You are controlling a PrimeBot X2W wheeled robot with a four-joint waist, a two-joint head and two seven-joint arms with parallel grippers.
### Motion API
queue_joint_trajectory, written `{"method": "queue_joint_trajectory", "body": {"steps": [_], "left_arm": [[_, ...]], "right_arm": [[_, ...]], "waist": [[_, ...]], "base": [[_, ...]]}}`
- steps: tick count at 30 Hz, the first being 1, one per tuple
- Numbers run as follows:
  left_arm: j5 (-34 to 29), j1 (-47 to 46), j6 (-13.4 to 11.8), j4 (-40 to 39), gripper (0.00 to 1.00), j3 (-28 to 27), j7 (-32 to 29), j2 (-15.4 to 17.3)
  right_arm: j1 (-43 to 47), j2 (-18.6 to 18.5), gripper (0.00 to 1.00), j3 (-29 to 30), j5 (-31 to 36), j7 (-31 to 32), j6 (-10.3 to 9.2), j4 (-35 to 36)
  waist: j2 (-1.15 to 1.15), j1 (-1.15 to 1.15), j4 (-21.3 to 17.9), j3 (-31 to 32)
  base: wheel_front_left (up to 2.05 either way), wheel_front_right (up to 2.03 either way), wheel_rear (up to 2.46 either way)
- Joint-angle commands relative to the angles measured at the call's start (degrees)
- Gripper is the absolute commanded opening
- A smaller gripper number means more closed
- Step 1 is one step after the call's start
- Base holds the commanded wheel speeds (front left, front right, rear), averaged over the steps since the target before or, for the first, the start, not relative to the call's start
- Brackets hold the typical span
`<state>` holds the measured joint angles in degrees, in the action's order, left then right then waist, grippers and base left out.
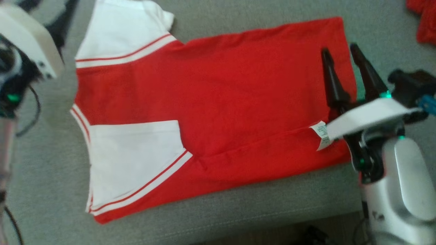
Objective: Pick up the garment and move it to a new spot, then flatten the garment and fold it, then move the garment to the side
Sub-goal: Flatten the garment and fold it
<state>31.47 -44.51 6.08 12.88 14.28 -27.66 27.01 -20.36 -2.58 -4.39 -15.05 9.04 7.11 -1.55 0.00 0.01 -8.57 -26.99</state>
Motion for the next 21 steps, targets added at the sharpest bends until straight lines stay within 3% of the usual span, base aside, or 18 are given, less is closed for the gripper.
{"method": "queue_joint_trajectory", "body": {"steps": [1,8,20,21], "left_arm": [[0.53,-3.48,0.21,-0.80,1.00,-1.74,-1.51,3.38],[1.17,-8.52,0.56,3.83,1.00,-0.42,-5.77,4.50],[0.59,-11.12,0.15,8.78,1.00,-0.06,-6.17,5.94],[0.64,-11.24,0.24,8.94,0.81,0.25,-6.53,6.05]], "right_arm": [[-1.81,-0.30,1.00,-1.75,0.31,-0.77,0.37,1.52],[-6.15,-0.30,1.00,-3.96,0.33,-2.33,0.37,-0.37],[-8.72,-0.30,1.00,-5.25,0.69,-3.59,0.37,-0.76],[-8.89,-0.30,1.00,-5.22,0.82,-3.52,0.37,-0.70]], "waist": [[0.00,-0.01,-2.35,-3.93],[0.00,-0.01,-4.44,-6.84],[0.00,-0.01,-7.22,-8.89],[0.00,-0.01,-7.29,-8.92]], "base": [[0.00,0.00,0.00],[0.00,0.00,0.00],[0.00,0.00,0.00],[0.00,0.00,0.00]]}}
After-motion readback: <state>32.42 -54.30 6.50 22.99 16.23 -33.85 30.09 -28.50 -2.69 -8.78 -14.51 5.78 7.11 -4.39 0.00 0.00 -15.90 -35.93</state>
